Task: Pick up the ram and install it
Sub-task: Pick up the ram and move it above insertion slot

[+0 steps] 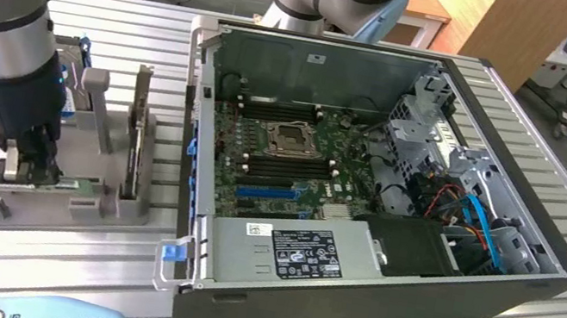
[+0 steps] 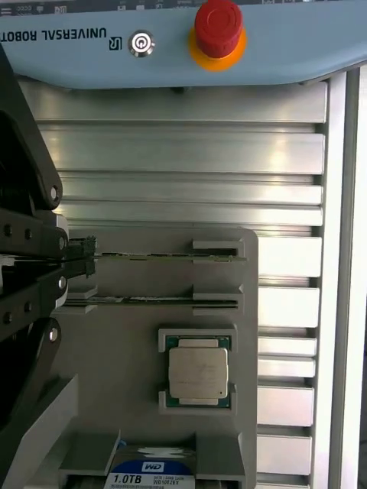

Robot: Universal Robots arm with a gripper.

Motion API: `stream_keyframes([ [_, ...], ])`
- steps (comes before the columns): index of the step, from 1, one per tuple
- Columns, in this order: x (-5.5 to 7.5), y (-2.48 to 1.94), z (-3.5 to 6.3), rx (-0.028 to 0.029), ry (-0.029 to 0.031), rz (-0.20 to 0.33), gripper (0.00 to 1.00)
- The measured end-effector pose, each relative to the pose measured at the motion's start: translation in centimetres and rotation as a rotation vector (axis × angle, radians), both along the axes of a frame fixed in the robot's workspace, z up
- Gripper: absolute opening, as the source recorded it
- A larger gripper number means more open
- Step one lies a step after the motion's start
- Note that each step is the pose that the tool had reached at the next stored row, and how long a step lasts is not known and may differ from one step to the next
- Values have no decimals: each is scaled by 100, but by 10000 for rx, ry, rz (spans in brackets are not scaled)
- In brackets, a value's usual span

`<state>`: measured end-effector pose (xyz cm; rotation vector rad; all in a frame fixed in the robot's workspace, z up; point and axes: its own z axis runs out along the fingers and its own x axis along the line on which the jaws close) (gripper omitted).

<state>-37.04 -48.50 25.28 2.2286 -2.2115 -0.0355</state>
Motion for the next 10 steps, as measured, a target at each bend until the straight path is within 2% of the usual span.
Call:
stream_keyframes([
  [10, 0, 0, 331, 0, 0, 0, 11],
])
